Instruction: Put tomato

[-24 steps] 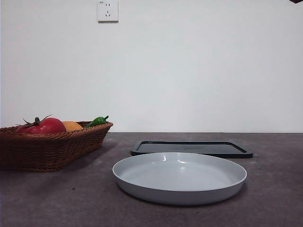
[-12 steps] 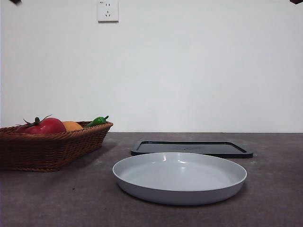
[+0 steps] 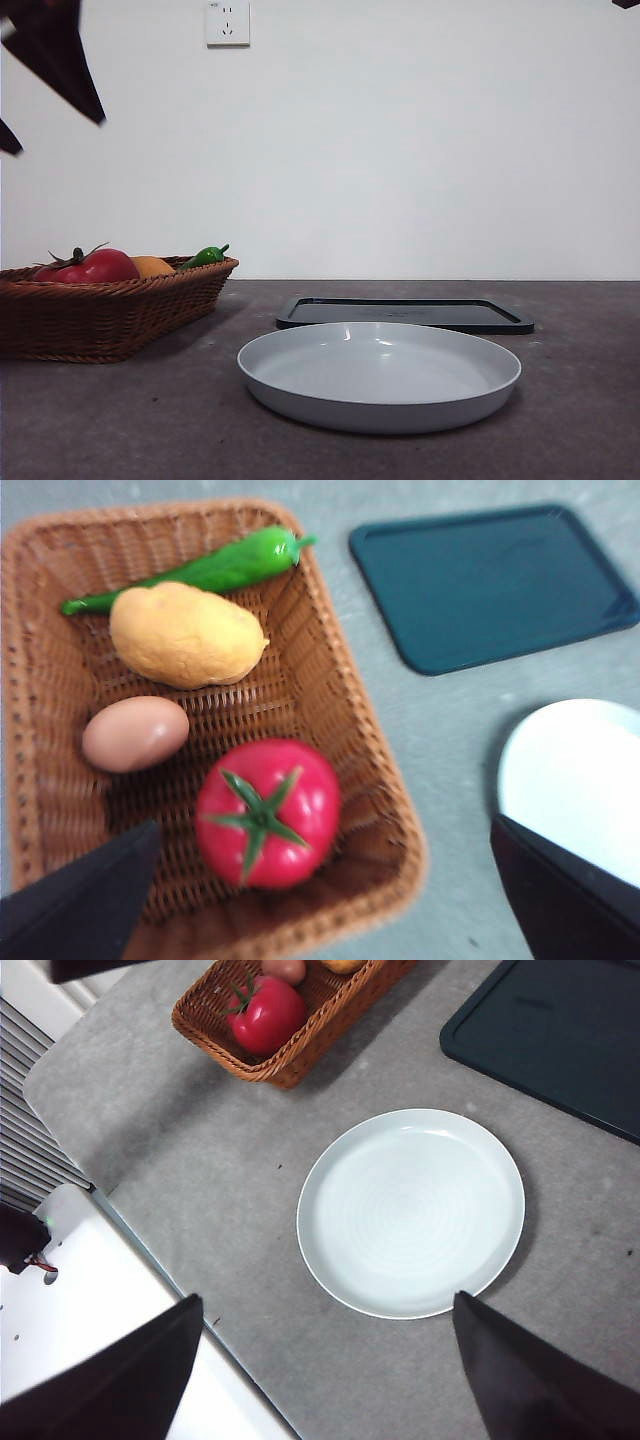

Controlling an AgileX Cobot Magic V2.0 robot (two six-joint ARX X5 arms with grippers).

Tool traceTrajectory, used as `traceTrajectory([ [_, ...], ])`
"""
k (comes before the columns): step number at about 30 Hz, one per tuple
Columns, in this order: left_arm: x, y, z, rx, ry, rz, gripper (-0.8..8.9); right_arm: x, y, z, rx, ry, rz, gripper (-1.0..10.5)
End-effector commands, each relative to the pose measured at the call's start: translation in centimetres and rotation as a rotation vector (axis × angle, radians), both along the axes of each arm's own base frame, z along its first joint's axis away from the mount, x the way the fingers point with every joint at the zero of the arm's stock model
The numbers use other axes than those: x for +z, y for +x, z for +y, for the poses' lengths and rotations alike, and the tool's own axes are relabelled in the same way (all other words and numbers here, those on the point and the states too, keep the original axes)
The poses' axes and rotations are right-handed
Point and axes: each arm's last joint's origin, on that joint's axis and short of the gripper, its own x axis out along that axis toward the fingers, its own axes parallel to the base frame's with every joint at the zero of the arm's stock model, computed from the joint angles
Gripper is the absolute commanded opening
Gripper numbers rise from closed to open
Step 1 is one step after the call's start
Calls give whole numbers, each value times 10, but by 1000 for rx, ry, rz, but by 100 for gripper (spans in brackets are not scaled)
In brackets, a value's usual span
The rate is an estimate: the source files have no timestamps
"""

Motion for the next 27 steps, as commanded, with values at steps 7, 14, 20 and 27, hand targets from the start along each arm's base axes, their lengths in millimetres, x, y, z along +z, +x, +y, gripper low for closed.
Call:
traceTrajectory([
  [7, -29, 45, -7, -16, 28, 24, 530, 5, 1, 1, 12, 1, -24, 398],
  [14, -52, 63, -9, -16, 60, 63, 530, 5, 1, 1, 12, 1, -24, 398],
  [20, -69, 73, -11, -20, 69, 101, 530, 5, 1, 1, 12, 1, -24, 398],
  [27, -84, 80, -12, -22, 75, 152, 530, 5, 1, 1, 11, 1, -24, 398],
])
